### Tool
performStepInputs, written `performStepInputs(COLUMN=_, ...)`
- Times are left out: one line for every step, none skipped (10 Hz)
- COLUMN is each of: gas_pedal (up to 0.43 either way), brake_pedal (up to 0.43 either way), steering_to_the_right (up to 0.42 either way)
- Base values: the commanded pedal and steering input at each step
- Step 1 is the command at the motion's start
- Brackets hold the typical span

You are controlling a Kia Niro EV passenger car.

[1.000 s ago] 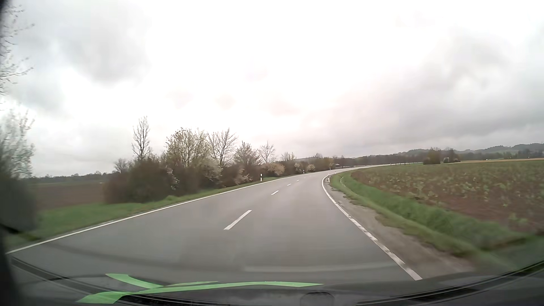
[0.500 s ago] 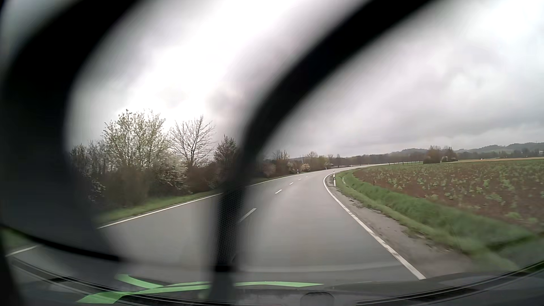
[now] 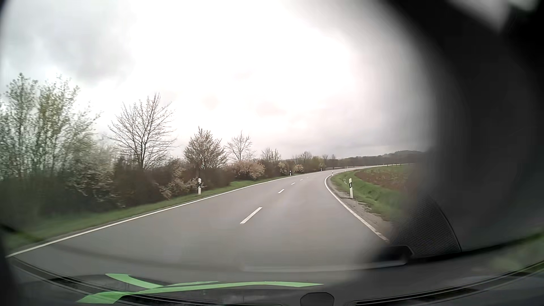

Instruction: Follow the waypoints while adhering to traffic rules and regulations

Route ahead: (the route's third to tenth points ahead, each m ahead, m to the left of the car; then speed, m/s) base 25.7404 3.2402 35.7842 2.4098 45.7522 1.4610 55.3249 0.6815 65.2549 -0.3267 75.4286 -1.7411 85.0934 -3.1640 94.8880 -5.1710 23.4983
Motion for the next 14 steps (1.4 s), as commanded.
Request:
performStepInputs(gas_pedal=0.189, brake_pedal=0.0, steering_to_the_right=0.01)
performStepInputs(gas_pedal=0.189, brake_pedal=0.0, steering_to_the_right=0.011)
performStepInputs(gas_pedal=0.189, brake_pedal=0.0, steering_to_the_right=0.014)
performStepInputs(gas_pedal=0.189, brake_pedal=0.0, steering_to_the_right=0.015)
performStepInputs(gas_pedal=0.189, brake_pedal=0.0, steering_to_the_right=0.015)
performStepInputs(gas_pedal=0.189, brake_pedal=0.0, steering_to_the_right=0.014)
performStepInputs(gas_pedal=0.189, brake_pedal=0.0, steering_to_the_right=0.014)
performStepInputs(gas_pedal=0.189, brake_pedal=0.0, steering_to_the_right=0.013)
performStepInputs(gas_pedal=0.189, brake_pedal=0.0, steering_to_the_right=0.014)
performStepInputs(gas_pedal=0.189, brake_pedal=0.0, steering_to_the_right=0.013)
performStepInputs(gas_pedal=0.189, brake_pedal=0.0, steering_to_the_right=0.014)
performStepInputs(gas_pedal=0.189, brake_pedal=0.0, steering_to_the_right=0.013)
performStepInputs(gas_pedal=0.189, brake_pedal=0.0, steering_to_the_right=0.013)
performStepInputs(gas_pedal=0.189, brake_pedal=0.0, steering_to_the_right=0.013)
